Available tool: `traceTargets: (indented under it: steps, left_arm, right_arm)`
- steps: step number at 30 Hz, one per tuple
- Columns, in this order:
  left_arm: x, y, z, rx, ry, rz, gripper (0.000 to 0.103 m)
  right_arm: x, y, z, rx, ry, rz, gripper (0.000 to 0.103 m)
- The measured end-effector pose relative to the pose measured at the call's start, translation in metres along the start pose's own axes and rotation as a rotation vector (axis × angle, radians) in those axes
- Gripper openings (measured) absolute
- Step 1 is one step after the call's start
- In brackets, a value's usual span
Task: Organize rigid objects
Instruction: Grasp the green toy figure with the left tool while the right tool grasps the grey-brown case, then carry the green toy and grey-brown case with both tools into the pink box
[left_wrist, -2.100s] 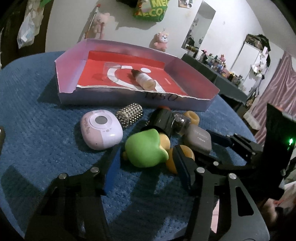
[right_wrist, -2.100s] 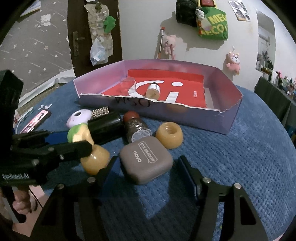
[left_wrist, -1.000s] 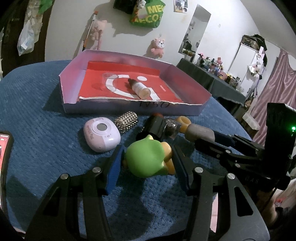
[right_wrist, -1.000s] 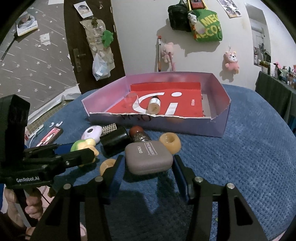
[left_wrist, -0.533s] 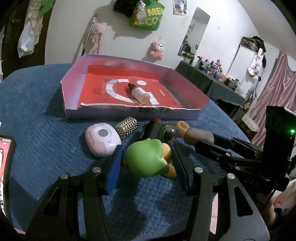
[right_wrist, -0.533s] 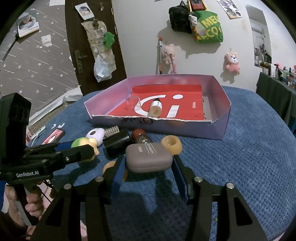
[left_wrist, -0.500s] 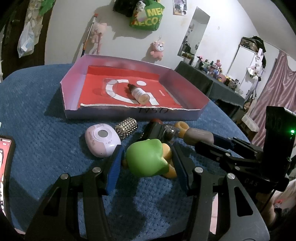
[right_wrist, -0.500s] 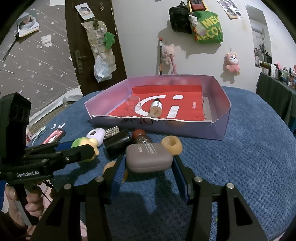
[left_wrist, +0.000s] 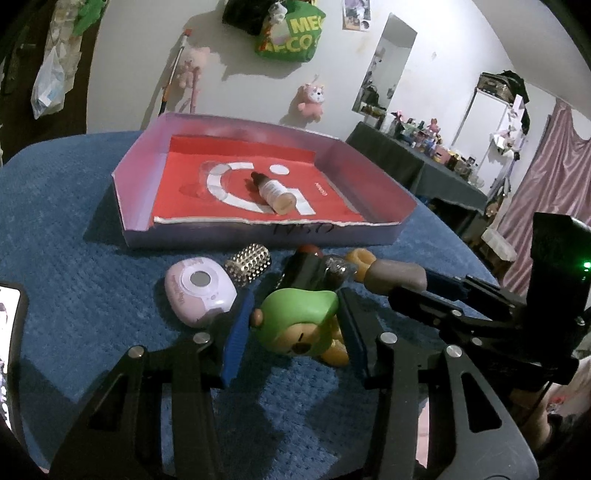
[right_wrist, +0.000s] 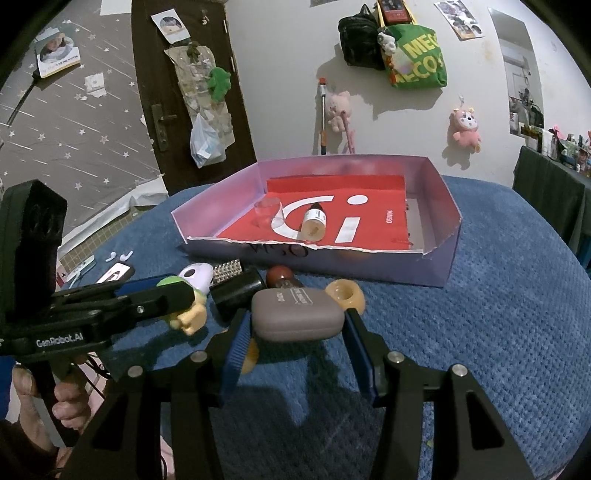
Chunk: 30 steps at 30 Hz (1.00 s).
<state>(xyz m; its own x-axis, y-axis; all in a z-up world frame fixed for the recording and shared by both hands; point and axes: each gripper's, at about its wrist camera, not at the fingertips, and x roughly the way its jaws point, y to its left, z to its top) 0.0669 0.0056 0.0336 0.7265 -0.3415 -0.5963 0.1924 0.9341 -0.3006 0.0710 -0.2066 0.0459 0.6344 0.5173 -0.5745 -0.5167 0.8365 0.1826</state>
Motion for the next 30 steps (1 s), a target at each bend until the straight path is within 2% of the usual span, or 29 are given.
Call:
traceTargets:
  steps: [16, 30]
  left_arm:
    - [-0.006, -0.002, 0.004, 0.01, -0.017, -0.005, 0.044]
    - [-0.014, -0.009, 0.033, 0.061, -0.075, 0.008, 0.044]
  right_arm:
    - [0.005, -0.005, 0.002, 0.014, 0.01, 0.014, 0.054]
    - [0.002, -0.004, 0.02, -0.014, -0.021, 0.02, 0.053]
